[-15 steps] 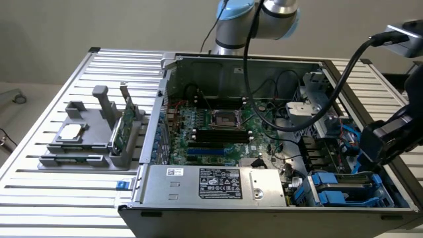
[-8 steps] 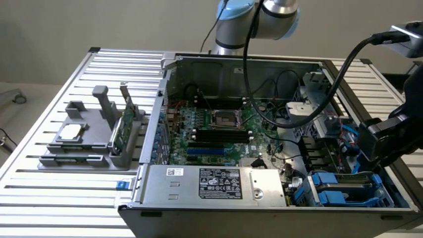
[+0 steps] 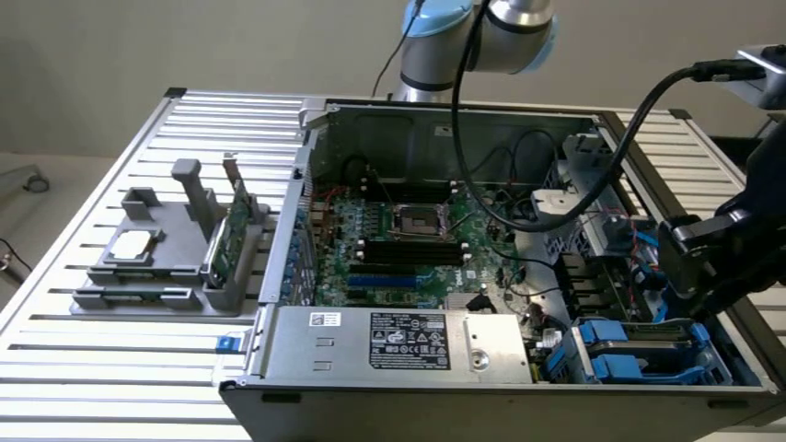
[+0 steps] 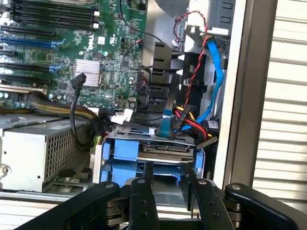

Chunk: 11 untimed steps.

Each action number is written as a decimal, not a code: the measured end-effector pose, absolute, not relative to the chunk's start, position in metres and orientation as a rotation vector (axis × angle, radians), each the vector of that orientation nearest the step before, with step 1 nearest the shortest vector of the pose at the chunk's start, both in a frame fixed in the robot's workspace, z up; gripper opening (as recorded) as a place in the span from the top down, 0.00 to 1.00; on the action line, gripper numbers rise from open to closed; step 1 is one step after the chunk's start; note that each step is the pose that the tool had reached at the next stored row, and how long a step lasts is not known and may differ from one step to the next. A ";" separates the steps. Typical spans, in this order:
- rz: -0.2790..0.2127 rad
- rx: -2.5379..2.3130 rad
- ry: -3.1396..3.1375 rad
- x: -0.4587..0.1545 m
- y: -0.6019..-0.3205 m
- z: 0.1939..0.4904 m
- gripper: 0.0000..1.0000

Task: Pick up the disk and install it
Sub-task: 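Insert the first disk wire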

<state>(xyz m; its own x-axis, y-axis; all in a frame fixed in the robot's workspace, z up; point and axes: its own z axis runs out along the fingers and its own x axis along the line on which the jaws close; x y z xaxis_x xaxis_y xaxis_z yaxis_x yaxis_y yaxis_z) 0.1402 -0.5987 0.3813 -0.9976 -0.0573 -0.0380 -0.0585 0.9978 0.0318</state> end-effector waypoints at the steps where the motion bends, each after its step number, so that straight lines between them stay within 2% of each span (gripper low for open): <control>1: 0.052 -0.065 3.103 0.140 -0.599 0.381 0.64; 11: 0.061 0.186 3.095 0.140 -0.599 0.375 0.64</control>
